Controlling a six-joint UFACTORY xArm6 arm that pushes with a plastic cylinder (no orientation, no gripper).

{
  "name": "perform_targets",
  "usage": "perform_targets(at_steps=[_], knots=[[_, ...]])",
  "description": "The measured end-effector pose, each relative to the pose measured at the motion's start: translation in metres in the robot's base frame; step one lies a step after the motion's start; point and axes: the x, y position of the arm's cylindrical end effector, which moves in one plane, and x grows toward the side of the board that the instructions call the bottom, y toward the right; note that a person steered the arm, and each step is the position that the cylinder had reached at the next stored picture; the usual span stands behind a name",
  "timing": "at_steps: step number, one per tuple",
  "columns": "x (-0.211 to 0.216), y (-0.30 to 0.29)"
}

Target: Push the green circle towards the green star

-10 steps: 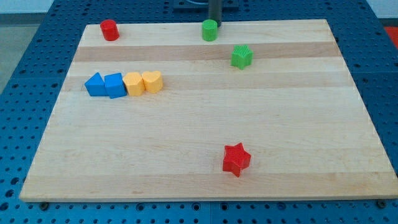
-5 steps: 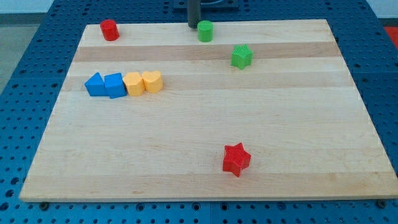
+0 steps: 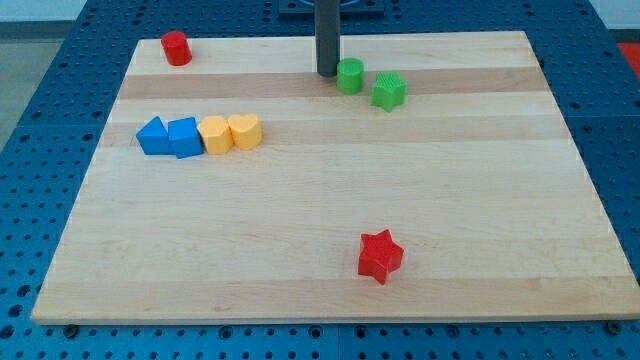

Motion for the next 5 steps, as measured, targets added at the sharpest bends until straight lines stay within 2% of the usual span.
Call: perform_targets(at_steps=[2, 5], knots=[[-0.005, 0.001], [-0.007, 0.031]])
